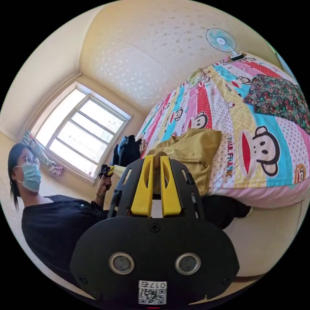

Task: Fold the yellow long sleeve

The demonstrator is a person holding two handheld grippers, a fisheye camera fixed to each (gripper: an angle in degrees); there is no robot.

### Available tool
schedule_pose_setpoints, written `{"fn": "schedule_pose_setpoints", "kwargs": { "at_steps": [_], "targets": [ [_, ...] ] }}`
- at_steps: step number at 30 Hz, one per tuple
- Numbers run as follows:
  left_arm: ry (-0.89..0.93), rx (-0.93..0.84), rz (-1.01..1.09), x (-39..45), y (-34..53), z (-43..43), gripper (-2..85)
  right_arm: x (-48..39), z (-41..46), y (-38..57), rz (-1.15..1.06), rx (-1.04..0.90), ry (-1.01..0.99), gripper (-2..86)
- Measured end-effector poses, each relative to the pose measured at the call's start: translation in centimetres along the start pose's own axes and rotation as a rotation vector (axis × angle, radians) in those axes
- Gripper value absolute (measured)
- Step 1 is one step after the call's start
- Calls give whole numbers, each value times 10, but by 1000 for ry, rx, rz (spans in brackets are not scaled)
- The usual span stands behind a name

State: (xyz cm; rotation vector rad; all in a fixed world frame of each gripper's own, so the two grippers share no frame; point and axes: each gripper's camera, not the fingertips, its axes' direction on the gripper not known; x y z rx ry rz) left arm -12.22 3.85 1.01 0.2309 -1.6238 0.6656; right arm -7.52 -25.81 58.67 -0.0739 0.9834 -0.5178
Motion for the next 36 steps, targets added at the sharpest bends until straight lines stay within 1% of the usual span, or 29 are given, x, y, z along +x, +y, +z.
{"fn": "schedule_pose_setpoints", "kwargs": {
  "at_steps": [1,2,3,4,5,7,8,9,10,13,15,18,20,22,23,24,26,27,29,32,33,34,35,36],
  "targets": [
    [-15,2,-10,-14,-38,10,36,6,8,-18,-1,-2,16,34],
    [-35,1,-12,-22,-57,15,38,18,27,-56,-2,-16,55,38],
    [-86,-11,-20,-40,-95,28,42,33,49,-95,29,-34,101,44],
    [-138,-27,-47,-64,-130,41,66,41,60,-113,48,-42,119,47],
    [-161,-32,-69,-77,-144,48,78,57,86,-144,84,-64,161,58],
    [-236,-39,-202,-128,-178,63,144,80,126,-176,133,-112,257,81],
    [-242,-37,-232,-138,-179,65,151,90,147,-185,184,-139,357,96],
    [-234,-21,-260,-151,-176,65,159,90,162,-187,192,-148,428,110],
    [-220,-3,-258,-158,-166,65,160,86,167,-186,173,-147,446,113],
    [-239,-8,-254,-166,-119,67,162,57,192,-156,25,-134,526,122],
    [-279,-21,-273,-169,-83,71,167,44,209,-116,-50,-128,591,122],
    [-288,-36,-327,-173,-26,86,177,55,225,-62,-73,-122,690,112],
    [-256,-25,-336,-174,-4,100,173,78,238,-36,-51,-176,765,114],
    [-186,-31,-344,-178,5,121,166,91,233,-20,-26,-121,706,112],
    [-167,-33,-347,-180,4,126,163,96,222,-16,23,-73,665,110],
    [-138,-37,-358,-182,0,135,141,101,213,-19,88,-69,630,106],
    [-138,0,-329,-171,-11,141,91,107,198,-24,185,-58,576,97],
    [-150,21,-269,-155,-23,145,70,109,187,-26,239,-44,536,90],
    [-179,1,-190,-124,-45,161,67,109,166,-23,285,-11,485,74],
    [-190,-117,-65,-69,-82,221,65,101,125,-4,309,78,403,52],
    [-213,-164,10,-46,-92,252,63,99,110,7,328,102,392,51],
    [-226,-213,79,-24,-96,285,62,99,103,12,339,110,390,51],
    [-225,-240,105,-15,-97,302,61,99,89,24,359,121,387,52],
    [-214,-295,151,1,-94,337,61,100,75,36,380,134,384,54]
  ]
}}
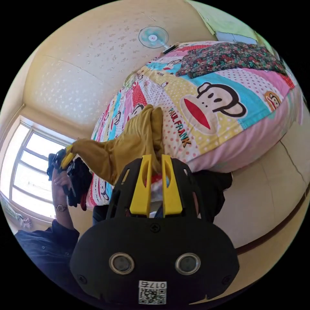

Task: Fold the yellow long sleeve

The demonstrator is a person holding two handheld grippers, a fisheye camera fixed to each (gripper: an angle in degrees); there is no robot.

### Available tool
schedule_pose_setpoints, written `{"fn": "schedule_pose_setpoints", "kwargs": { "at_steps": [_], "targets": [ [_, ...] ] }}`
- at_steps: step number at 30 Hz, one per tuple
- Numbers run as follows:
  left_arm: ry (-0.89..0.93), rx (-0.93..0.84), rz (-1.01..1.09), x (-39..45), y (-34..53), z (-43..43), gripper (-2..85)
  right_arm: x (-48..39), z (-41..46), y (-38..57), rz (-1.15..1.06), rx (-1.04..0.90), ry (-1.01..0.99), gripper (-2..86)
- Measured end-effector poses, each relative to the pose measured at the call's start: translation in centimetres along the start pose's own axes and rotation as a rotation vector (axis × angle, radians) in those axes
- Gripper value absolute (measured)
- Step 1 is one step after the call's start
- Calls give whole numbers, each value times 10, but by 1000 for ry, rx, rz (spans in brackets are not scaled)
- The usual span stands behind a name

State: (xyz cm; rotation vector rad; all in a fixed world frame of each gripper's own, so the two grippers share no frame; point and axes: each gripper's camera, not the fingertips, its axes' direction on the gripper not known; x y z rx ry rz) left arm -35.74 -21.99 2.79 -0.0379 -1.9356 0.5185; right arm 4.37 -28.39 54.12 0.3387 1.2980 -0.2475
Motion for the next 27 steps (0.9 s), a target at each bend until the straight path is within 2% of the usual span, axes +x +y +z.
{"fn": "schedule_pose_setpoints", "kwargs": {
  "at_steps": [5,9,11,15,18,20,22,26,27],
  "targets": [
    [11,-218,139,54,2,122,73,38,-43,26,92,27,-45,71],
    [232,-293,189,53,34,159,70,55,-62,36,129,-4,-77,92],
    [199,-258,154,40,48,147,88,58,-69,37,128,-11,-102,101],
    [-54,-29,-51,-16,79,84,136,69,-72,30,147,-52,-215,126],
    [-22,79,-281,-79,98,59,165,71,-67,18,166,-78,-295,149],
    [42,37,-404,-112,109,70,169,71,-59,10,192,-117,-333,168],
    [173,-45,-428,-124,120,97,140,69,-48,2,212,-175,-390,185],
    [176,-62,-449,-115,141,112,80,62,-35,-6,256,-231,-455,204],
    [230,-57,-463,-112,149,110,69,63,-34,-7,283,-227,-474,207]
  ]
}}
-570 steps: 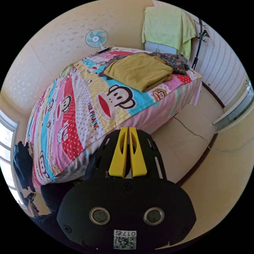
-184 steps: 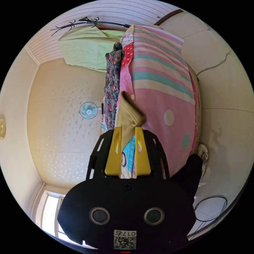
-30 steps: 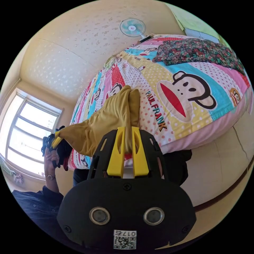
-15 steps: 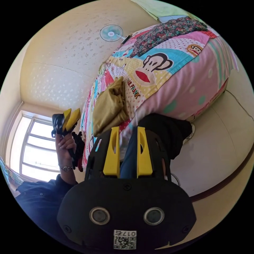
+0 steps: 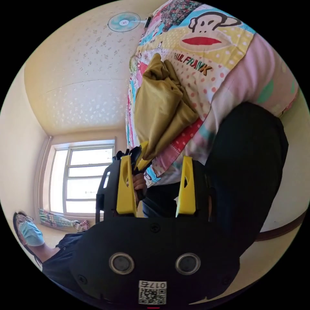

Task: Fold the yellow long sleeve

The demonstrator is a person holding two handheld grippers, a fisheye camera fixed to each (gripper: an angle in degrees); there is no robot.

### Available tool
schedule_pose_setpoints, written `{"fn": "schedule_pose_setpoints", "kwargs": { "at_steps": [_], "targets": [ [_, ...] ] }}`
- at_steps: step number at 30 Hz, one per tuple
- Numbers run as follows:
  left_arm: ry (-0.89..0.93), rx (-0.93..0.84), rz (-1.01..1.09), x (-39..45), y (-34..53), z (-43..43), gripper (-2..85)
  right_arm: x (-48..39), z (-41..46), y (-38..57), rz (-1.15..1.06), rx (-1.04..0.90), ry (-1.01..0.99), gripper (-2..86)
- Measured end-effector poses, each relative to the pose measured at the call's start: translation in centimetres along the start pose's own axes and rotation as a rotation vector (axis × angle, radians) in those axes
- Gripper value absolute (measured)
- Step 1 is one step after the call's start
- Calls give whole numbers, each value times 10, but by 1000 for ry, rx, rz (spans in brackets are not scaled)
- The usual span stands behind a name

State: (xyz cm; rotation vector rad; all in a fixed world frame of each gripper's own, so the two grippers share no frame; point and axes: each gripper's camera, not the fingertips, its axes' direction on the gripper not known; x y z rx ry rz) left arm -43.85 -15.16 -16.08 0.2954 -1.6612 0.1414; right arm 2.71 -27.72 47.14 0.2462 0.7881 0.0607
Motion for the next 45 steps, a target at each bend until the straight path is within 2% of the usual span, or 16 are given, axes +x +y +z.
{"fn": "schedule_pose_setpoints", "kwargs": {
  "at_steps": [3,8,11,13,15,17,19,23,25,27,30,32,35,39,42,45],
  "targets": [
    [90,-68,59,22,27,-1,63,11,-2,-5,74,30,-96,208],
    [-23,-230,280,88,103,3,63,39,-6,-15,117,125,-408,205],
    [-167,-239,380,113,143,-10,66,56,13,-25,136,61,-590,350],
    [-146,-218,446,127,154,-40,64,58,17,-28,112,59,-715,464],
    [-102,-183,488,137,160,-67,51,38,1,-48,-37,84,-750,655],
    [-134,-137,506,145,166,-94,45,9,-24,-76,-188,93,-721,764],
    [-206,-59,499,148,175,-124,47,-27,-57,-108,-337,107,-678,770],
    [-194,-1,423,135,181,-155,50,-86,-143,-177,-529,242,-577,795],
    [-157,19,357,121,184,-167,53,-80,-179,-207,-506,331,-524,554],
    [-130,36,312,112,187,-176,58,-32,-229,-234,-357,489,-400,128],
    [-128,79,265,104,195,-195,63,63,-280,-205,-91,674,-207,138],
    [-151,102,238,100,199,-208,64,112,-290,-162,-16,720,-71,129],
    [-217,140,176,93,202,-229,65,192,-270,-82,149,689,135,117],
    [-363,63,95,87,192,-247,68,292,-210,17,407,578,234,101],
    [-431,28,110,98,182,-266,74,320,-186,40,454,535,250,99],
    [-514,75,145,115,178,-299,77,303,-187,18,362,545,265,102]
  ]
}}
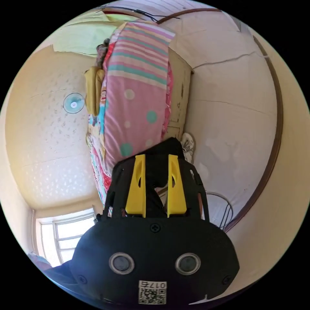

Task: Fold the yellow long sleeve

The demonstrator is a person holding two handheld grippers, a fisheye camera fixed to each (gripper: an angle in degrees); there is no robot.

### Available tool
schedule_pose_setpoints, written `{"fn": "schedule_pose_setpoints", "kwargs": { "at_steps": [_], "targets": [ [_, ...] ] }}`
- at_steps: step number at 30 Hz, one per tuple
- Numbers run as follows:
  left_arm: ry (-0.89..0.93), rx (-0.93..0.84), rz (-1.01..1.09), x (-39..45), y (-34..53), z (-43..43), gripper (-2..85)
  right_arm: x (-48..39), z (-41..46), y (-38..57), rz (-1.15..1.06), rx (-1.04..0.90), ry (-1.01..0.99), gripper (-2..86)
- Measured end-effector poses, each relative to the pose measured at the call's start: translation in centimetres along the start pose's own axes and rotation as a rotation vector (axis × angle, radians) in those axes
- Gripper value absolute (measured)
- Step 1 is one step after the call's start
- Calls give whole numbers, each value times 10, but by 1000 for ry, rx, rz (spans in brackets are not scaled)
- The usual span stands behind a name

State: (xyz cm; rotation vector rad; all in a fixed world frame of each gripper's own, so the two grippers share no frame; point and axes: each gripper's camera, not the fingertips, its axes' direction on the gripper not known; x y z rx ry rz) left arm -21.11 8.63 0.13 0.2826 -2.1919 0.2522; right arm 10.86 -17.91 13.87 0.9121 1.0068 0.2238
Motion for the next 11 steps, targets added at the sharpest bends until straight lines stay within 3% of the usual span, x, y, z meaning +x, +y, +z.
{"fn": "schedule_pose_setpoints", "kwargs": {
  "at_steps": [7,11],
  "targets": [
    [-67,302,-137,-55,36,-102,80,-178,79,-27,-428,-96,-11,96],
    [-21,440,-300,-113,68,-145,92,-277,245,43,-688,-413,25,94]
  ]
}}
